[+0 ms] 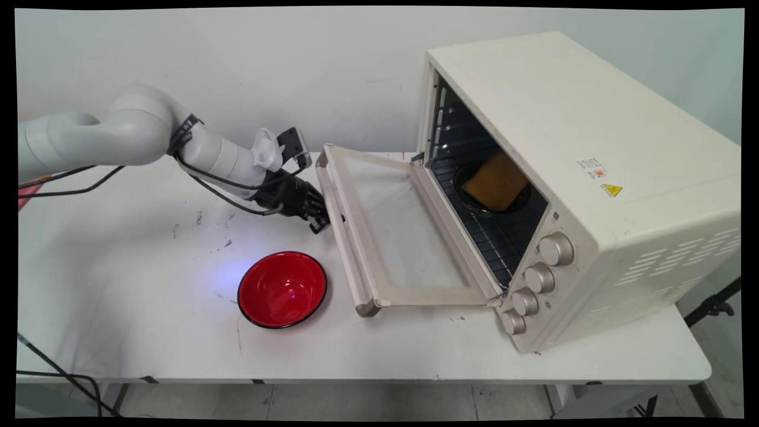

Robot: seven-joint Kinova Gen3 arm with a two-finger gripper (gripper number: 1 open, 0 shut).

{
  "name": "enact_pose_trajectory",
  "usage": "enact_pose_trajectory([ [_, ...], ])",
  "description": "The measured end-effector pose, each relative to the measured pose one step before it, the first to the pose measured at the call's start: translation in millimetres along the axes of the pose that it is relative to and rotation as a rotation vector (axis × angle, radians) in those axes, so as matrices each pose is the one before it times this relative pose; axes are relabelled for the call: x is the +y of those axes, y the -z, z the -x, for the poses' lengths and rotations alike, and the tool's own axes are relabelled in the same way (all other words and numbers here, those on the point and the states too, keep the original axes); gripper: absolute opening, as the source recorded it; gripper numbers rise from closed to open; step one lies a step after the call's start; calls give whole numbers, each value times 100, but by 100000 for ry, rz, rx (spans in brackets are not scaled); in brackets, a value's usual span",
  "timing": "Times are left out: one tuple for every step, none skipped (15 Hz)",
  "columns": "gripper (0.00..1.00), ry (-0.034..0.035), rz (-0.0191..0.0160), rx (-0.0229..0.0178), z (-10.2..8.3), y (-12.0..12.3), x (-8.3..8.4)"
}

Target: Close the oven

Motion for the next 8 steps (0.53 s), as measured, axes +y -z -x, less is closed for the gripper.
enact_pose_trajectory([
  [0, -294, 5, 824, -246, 73, -63],
  [0, -442, 90, 875, -322, 75, -64],
  [0, -564, 208, 1065, -427, 77, -77],
  [0, -389, 60, 1117, -401, 158, -82],
  [0, -271, 37, 713, -284, 95, -46],
  [0, -390, 124, 1054, -461, 131, -60],
  [0, -426, 111, 1247, -559, 163, -65],
  [0, -299, 79, 914, -413, 114, -47],
])
